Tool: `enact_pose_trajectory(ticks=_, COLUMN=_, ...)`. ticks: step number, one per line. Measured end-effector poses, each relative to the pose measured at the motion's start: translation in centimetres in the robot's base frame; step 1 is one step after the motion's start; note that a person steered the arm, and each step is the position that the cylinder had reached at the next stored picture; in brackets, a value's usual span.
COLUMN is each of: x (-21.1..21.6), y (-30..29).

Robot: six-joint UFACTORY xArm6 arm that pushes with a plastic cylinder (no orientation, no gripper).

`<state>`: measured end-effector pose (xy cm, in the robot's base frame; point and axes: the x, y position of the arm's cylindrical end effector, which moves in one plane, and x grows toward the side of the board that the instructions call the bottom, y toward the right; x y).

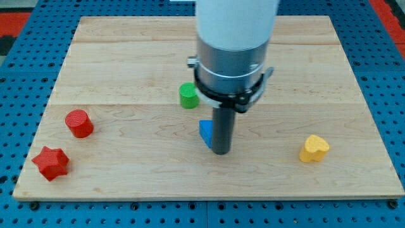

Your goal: Place the triangle in between the green blocks

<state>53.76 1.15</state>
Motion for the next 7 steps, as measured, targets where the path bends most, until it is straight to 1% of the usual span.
enact_pose_trajectory(ticks=1, x=-2.7, y=-2.7)
enact_pose_trajectory(ticks=2, x=-6.1, y=-3.1)
enact_pose_trajectory(ticks=3, x=-8.3, y=-2.6)
enact_pose_trajectory(ticks=4, x=-9.1, y=-0.7)
enact_pose_trajectory(ticks=5, x=-8.2, y=-2.0)
enact_pose_trajectory(ticks=6, x=-7.5, y=-8.6)
enact_pose_trajectory(ticks=7, x=-10.4, y=-9.5)
